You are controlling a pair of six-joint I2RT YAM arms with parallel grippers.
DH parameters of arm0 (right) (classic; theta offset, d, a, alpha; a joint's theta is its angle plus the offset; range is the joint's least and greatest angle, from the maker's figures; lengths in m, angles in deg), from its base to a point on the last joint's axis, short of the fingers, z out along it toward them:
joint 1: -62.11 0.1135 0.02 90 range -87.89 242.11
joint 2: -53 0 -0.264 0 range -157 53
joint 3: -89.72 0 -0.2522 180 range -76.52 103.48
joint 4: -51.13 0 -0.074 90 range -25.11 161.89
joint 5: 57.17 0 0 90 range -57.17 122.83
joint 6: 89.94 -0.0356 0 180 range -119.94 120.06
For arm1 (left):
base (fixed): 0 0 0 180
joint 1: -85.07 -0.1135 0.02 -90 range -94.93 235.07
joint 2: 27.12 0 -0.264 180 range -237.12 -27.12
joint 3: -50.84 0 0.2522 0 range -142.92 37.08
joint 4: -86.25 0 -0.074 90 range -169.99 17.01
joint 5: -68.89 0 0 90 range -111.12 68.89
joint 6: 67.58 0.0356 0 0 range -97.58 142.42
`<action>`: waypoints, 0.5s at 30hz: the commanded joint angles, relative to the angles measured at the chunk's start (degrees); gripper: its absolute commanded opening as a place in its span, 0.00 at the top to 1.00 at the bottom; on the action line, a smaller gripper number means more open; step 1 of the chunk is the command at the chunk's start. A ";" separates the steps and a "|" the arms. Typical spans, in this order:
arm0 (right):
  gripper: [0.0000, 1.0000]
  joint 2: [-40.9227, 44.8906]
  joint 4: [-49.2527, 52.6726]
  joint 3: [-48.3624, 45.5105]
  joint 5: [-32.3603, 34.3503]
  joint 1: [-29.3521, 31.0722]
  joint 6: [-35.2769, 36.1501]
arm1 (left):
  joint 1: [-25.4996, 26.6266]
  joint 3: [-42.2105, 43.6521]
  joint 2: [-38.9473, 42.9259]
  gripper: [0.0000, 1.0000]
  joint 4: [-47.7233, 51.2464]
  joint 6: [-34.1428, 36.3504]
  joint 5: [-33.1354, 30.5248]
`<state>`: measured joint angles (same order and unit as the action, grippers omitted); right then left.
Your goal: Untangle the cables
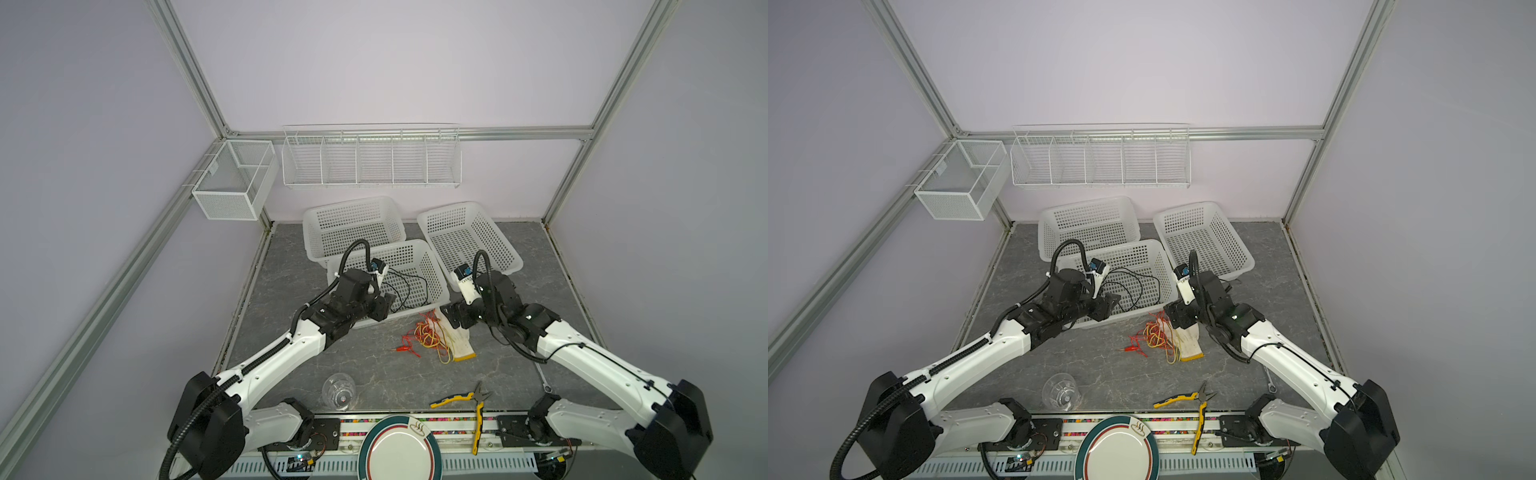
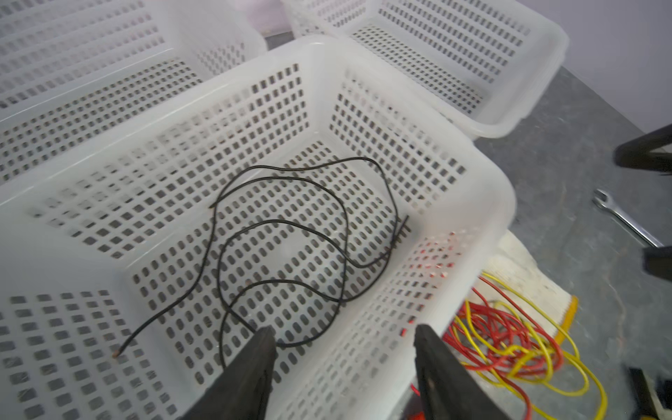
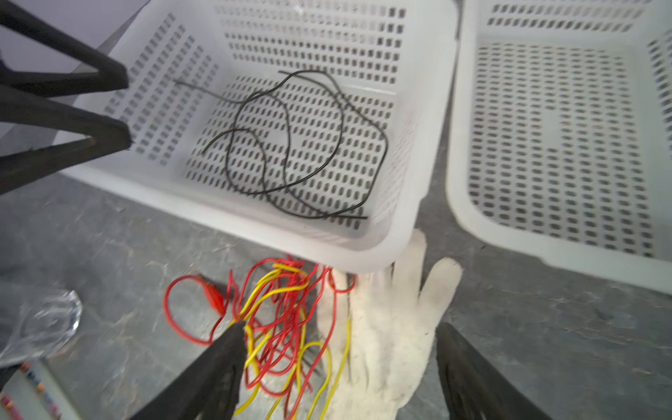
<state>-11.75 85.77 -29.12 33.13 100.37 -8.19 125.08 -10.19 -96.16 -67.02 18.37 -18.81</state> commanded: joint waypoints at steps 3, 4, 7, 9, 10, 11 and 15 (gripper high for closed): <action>0.22 2.15 1.42 -5.05 -4.61 2.73 -4.53 | 2.91 3.26 3.96 0.38 -3.67 0.70 3.06; 0.23 2.17 0.75 -5.98 -4.62 3.33 -5.58 | 3.22 4.15 4.49 0.38 -4.73 0.00 3.53; 0.28 1.79 -1.77 -8.25 -4.72 4.39 -8.68 | 3.66 6.24 5.40 0.38 -7.64 -1.70 3.83; 0.31 1.45 -3.94 -9.20 -4.45 4.89 -10.44 | 3.86 6.82 5.41 0.39 -8.70 -2.51 3.91; 0.33 1.15 -5.11 -9.58 -3.86 5.13 -11.35 | 4.10 6.92 5.17 0.39 -9.05 -2.78 3.87; 0.34 0.91 -6.18 -9.77 -3.60 5.24 -12.04 | 4.23 6.92 4.95 0.39 -9.18 -2.94 3.85; 0.40 -0.64 -9.93 -9.28 -2.76 5.67 -13.93 | 5.48 6.31 3.65 0.39 -9.20 -2.88 3.70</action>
<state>-11.38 81.10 -38.23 30.00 105.48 -19.10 129.76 -3.52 -91.72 -74.34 16.42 -15.68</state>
